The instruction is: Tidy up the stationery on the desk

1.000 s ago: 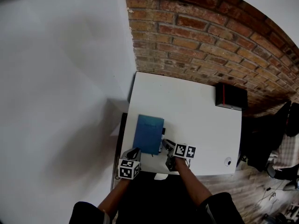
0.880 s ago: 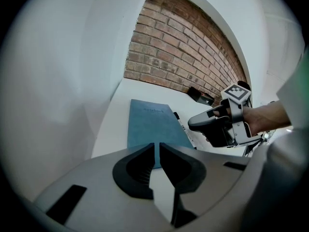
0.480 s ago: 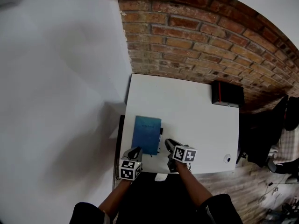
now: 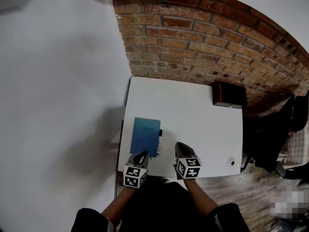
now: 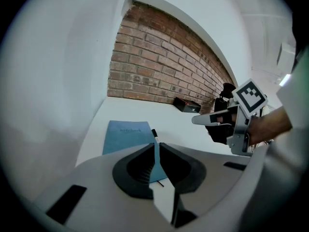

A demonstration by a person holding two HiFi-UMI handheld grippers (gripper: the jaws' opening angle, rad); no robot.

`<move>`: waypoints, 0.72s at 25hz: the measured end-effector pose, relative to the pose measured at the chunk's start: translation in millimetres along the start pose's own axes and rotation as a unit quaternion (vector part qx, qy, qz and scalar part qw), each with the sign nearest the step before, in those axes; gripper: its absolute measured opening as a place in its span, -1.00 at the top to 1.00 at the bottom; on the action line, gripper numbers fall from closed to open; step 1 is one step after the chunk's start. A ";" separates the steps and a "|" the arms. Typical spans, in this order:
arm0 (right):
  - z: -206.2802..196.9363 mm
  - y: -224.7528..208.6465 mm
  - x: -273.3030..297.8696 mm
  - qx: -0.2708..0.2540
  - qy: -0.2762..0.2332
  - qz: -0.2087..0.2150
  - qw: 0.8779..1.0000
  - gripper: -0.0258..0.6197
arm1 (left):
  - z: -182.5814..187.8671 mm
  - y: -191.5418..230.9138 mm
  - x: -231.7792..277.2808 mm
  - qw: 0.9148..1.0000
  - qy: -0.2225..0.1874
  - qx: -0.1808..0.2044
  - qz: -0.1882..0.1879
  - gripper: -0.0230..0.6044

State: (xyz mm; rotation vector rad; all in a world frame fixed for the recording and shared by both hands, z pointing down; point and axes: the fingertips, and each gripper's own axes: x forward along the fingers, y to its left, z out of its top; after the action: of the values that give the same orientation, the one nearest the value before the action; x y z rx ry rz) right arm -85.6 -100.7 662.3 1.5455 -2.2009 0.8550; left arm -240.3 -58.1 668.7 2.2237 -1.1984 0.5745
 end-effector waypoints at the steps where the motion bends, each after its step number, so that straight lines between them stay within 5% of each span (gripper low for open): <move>1: 1.9 -0.7 -8.1 -0.021 -0.008 -0.008 1.000 0.85 | -0.4 -6.3 -2.1 1.000 -0.003 0.002 0.000 0.78; 6: -1.5 -8.1 -52.6 -0.081 -0.020 -0.058 0.995 0.85 | -4.7 -39.0 -17.2 1.000 -0.013 0.009 -0.004 0.78; 18: -23.3 -3.4 -139.4 -0.090 -0.054 -0.058 0.993 0.85 | -8.0 -97.6 -58.4 0.999 -0.038 0.035 -0.007 0.78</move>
State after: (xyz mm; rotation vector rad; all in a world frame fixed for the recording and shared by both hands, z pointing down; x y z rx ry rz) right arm -33.4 16.1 602.0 1.6472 -2.1685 0.5336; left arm -188.1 27.7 614.7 2.3304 -1.2152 0.5394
